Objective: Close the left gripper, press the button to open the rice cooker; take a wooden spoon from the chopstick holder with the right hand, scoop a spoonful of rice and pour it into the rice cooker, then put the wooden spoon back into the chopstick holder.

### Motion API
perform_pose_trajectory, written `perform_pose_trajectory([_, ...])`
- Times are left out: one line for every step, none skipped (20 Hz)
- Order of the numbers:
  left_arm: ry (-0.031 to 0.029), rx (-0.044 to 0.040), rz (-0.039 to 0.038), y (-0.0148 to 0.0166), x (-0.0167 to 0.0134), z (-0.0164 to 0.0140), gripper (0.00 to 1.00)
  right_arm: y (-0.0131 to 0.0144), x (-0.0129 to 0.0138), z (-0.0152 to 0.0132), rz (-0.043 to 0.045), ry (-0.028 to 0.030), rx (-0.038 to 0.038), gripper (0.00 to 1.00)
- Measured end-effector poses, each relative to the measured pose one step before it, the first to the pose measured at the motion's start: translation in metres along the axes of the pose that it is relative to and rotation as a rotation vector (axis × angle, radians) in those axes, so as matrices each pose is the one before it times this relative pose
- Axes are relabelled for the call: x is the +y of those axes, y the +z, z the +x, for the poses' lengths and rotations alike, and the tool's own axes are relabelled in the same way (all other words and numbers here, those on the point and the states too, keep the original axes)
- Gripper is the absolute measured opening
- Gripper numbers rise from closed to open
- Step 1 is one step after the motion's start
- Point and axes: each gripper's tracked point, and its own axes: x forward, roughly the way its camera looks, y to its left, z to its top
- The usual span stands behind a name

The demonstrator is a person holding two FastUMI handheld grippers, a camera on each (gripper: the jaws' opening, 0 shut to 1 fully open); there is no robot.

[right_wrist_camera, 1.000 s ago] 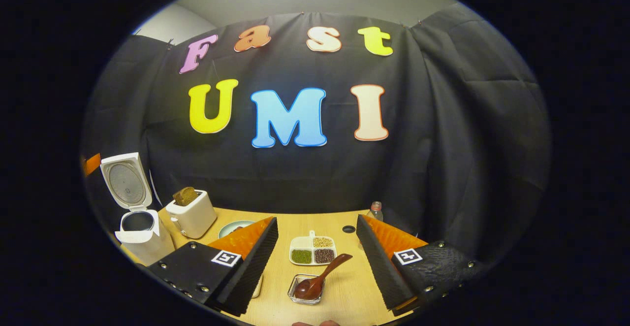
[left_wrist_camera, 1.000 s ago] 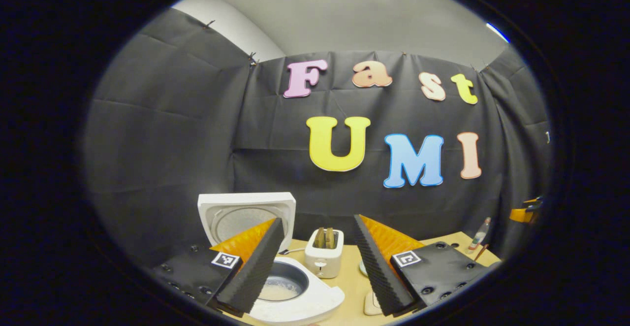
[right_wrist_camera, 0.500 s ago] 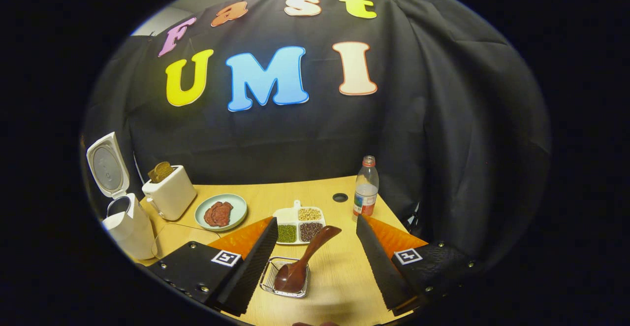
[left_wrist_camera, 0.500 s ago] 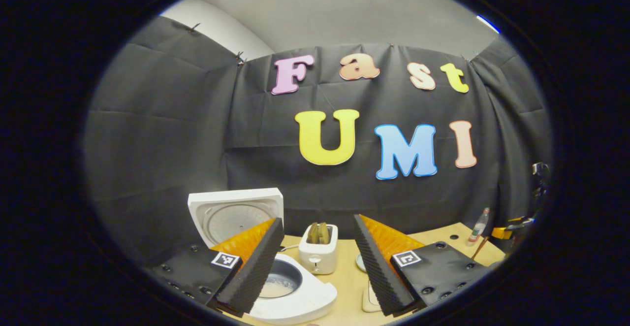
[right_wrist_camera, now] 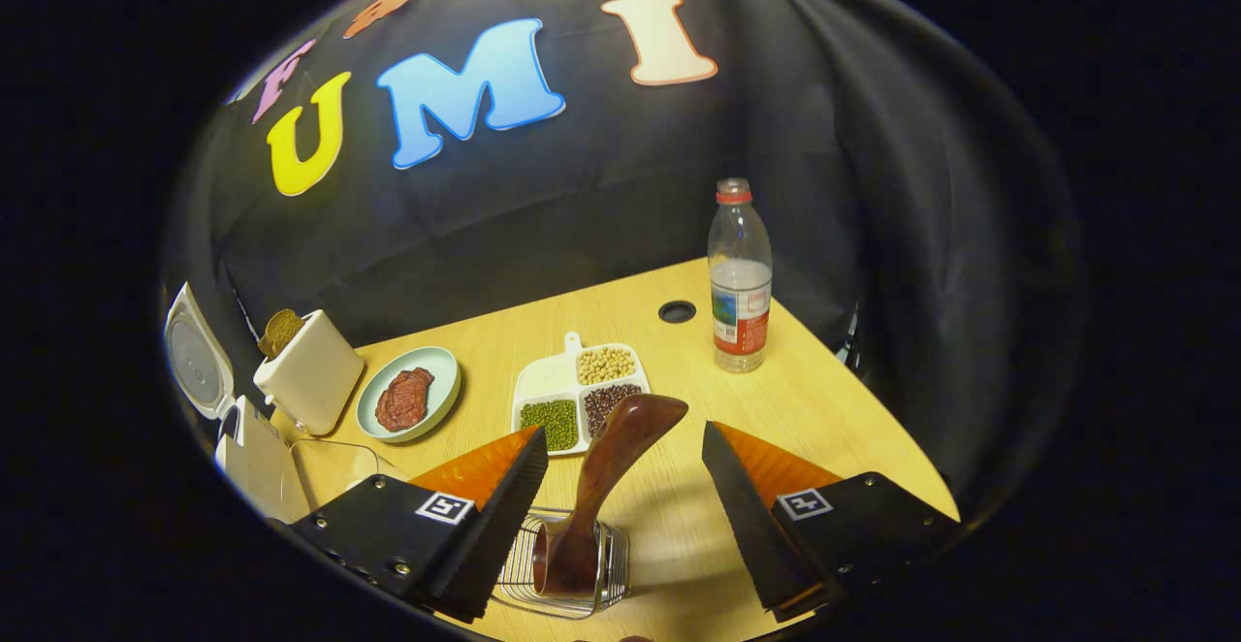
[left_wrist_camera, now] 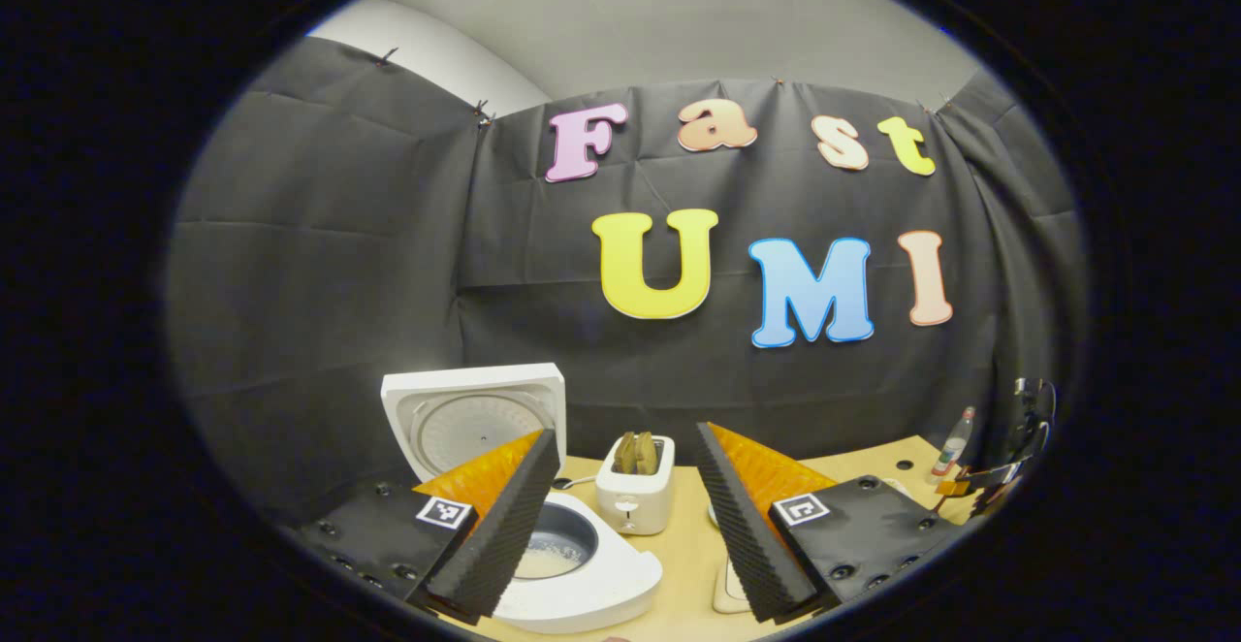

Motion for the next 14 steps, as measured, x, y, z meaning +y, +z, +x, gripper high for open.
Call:
perform_pose_trajectory([0.00485,0.00537,0.01087,-0.00073,0.00194,-0.00183,0.96,-0.00046,-0.00025,0.00711,0.01809,0.00432,0.00577,0.99])
perform_pose_trajectory([0.00788,0.00478,0.0109,-0.0007,0.00153,-0.00101,0.97,0.0004,0.00062,0.00563,0.00366,0.00559,0.00052,0.96])
perform_pose_trajectory([0.00951,0.00542,0.00764,-0.00072,0.00252,-0.00055,0.97,-0.00133,0.00093,0.0039,-0.00724,0.00531,0.00136,0.92])
perform_pose_trajectory([0.01018,0.00294,0.00214,-0.00102,0.00186,-0.00134,0.97,0.00063,0.0042,0.00504,-0.00496,0.01486,0.0083,0.86])
perform_pose_trajectory([0.00604,0.00325,-0.00351,-0.00009,0.00062,-0.00018,0.97,-0.00375,0.00227,0.00493,-0.00573,0.01223,0.01615,0.85])
perform_pose_trajectory([0.00294,0.00423,-0.00703,-0.00144,-0.00094,-0.00065,0.97,-0.00507,0.00072,0.00366,-0.00554,-0.00301,0.02375,0.71])
perform_pose_trajectory([0.00224,0.00405,-0.00829,-0.00134,-0.0014,0.00023,0.97,-0.00037,0.00411,0.0001,0.0098,0.01982,-0.00104,0.58])
perform_pose_trajectory([-0.00229,0.00488,-0.0088,-0.00301,-0.00184,-0.00096,0.96,0.00408,0.00251,-0.00235,0.01388,0.0,-0.00223,0.37])
perform_pose_trajectory([-0.00428,0.00339,-0.00643,-0.00071,-0.00291,-0.00031,0.96,0.00204,0.00259,-0.00238,0.01103,0.01109,-0.00572,0.29])
perform_pose_trajectory([-0.00459,-0.00013,-0.00148,-0.00095,-0.00241,-0.00045,0.96,0.00178,0.00639,-0.00373,0.01425,0.01616,-0.01382,0.24])
perform_pose_trajectory([-0.00529,-0.00205,0.00432,-0.0002,-0.00249,0.00052,0.96,-0.00053,0.00604,-0.00874,0.00352,0.00835,-0.00823,0.23])
perform_pose_trajectory([-0.00494,0.00017,0.00687,-0.00046,-0.00308,-0.00132,0.96,0.00357,0.00553,-0.00453,-0.00858,0.01115,-0.01241,0.17])
perform_pose_trajectory([-0.00671,-0.00074,0.00564,-0.00028,-0.00297,-0.00048,0.96,0.00354,0.00035,-0.0057,-0.00435,-0.01087,-0.01594,0.17])
perform_pose_trajectory([-0.00746,-0.00339,0.00381,0.00147,-0.00219,-0.00018,0.96,0.00691,0.00469,-0.00659,0.00065,0.00388,-0.01202,0.12])
